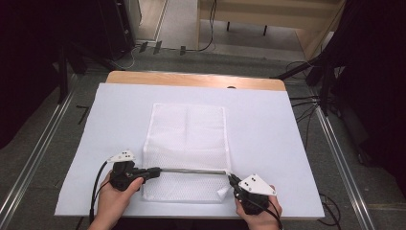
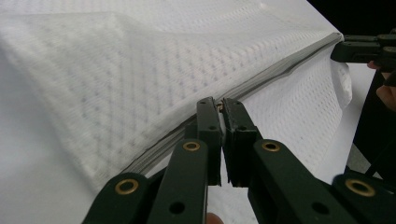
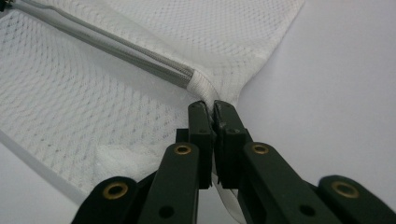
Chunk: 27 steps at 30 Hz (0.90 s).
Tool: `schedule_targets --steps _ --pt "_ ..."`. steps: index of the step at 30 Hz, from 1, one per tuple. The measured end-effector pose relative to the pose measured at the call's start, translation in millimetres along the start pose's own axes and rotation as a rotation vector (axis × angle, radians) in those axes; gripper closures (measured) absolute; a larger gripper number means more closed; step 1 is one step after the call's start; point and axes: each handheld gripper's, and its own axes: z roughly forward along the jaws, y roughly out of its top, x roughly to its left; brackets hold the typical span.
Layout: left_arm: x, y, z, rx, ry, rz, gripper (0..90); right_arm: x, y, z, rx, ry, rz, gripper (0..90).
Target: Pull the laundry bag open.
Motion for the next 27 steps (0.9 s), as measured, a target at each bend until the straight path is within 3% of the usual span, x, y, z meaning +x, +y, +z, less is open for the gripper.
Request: schedule_targets --steps 9,27 --pt "13.5 -8.7 -21.5 -0.025 0.02 -0.031 86.9 -4.4 -0.1 -1.2 -0.005 -0.016 0.014 88.2" --pt "23.2 -15.5 -37.2 -0.03 0.054 -0.031 86.9 -7.7 0.3 -0.4 0.003 -0.015 0.01 88.2"
